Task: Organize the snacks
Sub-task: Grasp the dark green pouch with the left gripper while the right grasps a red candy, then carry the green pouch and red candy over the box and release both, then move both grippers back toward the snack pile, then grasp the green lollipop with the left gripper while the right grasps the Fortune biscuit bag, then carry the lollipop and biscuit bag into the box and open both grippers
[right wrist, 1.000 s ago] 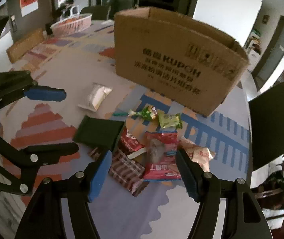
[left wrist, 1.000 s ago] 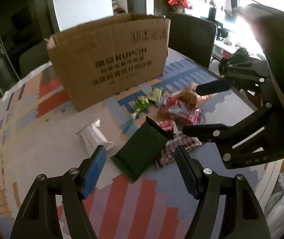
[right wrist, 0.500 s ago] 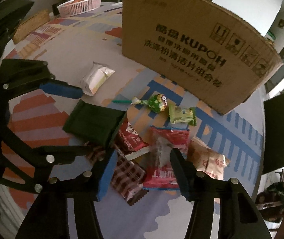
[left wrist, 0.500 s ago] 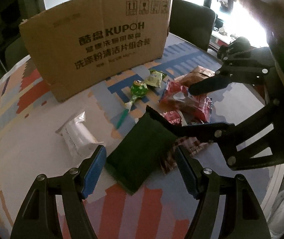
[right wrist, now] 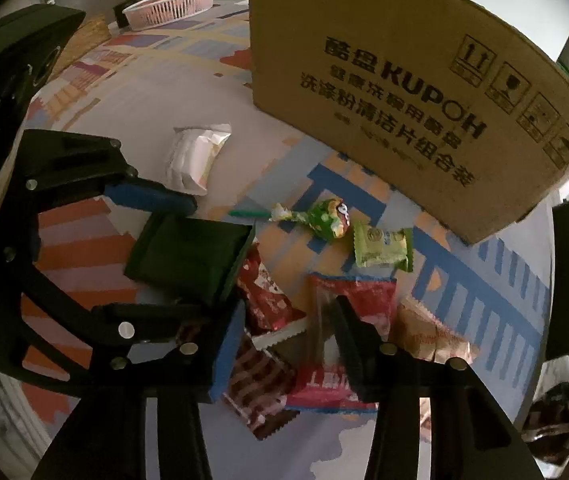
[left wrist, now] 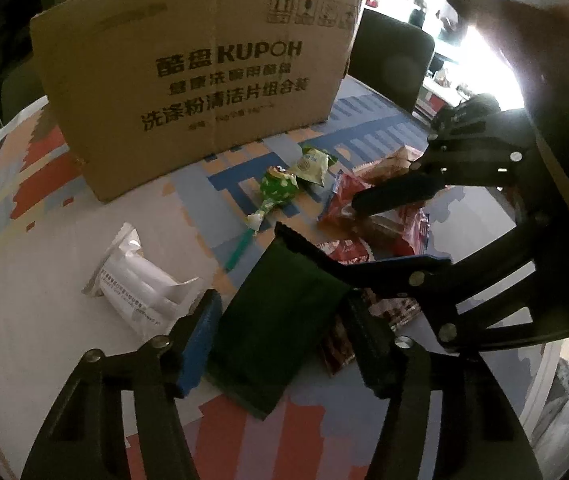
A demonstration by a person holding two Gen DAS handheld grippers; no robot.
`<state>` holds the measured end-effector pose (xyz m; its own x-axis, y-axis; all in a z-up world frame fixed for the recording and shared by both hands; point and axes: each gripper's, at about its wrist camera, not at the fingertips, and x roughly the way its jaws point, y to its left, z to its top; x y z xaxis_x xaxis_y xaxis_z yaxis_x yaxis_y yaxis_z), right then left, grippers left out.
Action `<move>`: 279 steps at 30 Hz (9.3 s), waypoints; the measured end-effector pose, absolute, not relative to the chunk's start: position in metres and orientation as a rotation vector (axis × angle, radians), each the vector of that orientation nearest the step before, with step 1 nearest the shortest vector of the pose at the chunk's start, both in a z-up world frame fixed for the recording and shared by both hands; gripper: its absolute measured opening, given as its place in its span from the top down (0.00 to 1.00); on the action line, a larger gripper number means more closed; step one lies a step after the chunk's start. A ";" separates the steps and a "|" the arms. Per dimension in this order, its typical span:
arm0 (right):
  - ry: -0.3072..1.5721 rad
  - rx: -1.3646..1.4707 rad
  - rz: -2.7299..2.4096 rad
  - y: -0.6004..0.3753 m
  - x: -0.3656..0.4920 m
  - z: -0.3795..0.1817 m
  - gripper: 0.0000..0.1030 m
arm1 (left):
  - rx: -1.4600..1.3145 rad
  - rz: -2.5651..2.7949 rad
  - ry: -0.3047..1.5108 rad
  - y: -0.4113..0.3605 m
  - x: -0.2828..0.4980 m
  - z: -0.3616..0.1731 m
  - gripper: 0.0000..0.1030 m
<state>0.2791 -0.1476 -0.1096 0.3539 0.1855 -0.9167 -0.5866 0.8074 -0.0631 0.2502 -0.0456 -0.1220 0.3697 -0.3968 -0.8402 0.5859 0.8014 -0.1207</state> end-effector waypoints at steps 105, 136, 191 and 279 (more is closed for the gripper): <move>0.730 -0.022 0.246 -0.209 0.383 0.065 0.78 | 0.002 -0.388 0.733 -0.049 0.383 0.062 0.58; 0.656 -0.018 0.133 -0.230 0.299 0.075 0.42 | 0.082 -0.388 0.643 -0.056 0.296 0.070 0.39; 1.072 0.090 0.035 -0.259 0.278 -0.088 0.42 | 0.268 -0.471 1.001 -0.094 0.289 -0.100 0.38; 0.616 0.048 0.200 -0.215 0.311 0.102 0.58 | 0.066 -0.395 0.643 -0.050 0.310 0.089 0.76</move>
